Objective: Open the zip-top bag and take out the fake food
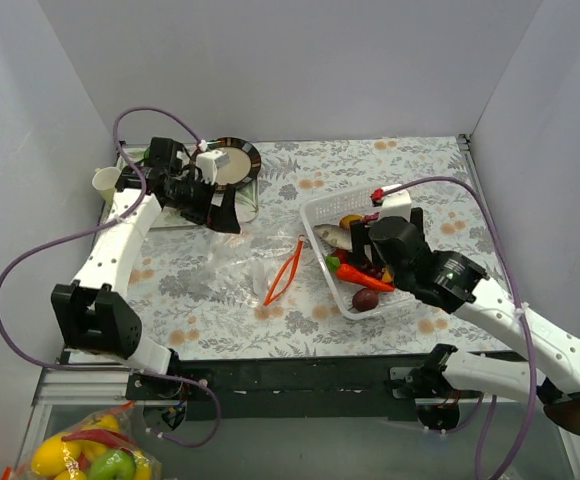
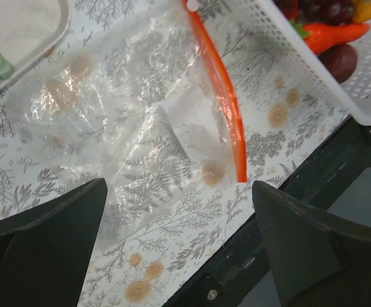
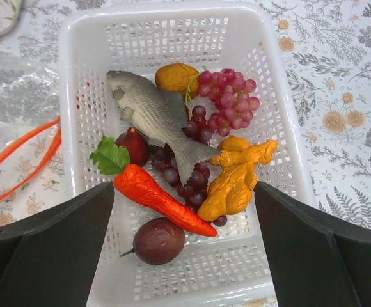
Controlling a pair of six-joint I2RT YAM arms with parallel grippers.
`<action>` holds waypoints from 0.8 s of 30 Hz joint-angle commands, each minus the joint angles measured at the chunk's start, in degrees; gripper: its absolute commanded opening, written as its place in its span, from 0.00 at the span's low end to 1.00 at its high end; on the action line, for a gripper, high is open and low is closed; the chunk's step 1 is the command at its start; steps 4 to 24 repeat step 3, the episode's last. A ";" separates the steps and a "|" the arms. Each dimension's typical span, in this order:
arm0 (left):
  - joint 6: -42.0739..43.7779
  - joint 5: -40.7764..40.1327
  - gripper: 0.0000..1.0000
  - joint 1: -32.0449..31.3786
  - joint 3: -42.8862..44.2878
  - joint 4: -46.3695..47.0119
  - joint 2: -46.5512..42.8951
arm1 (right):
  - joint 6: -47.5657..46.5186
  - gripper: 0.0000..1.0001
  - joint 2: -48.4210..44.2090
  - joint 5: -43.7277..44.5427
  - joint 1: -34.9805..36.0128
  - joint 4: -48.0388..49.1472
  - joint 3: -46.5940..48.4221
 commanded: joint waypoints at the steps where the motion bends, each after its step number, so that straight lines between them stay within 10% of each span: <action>1: -1.59 4.14 0.98 0.01 -0.08 1.37 -3.87 | 1.12 0.99 -6.88 -2.55 -0.26 0.54 -1.21; 24: -1.50 4.14 0.98 0.01 -1.49 3.30 -4.32 | 1.56 0.99 -7.86 -3.17 -0.26 -0.33 -1.91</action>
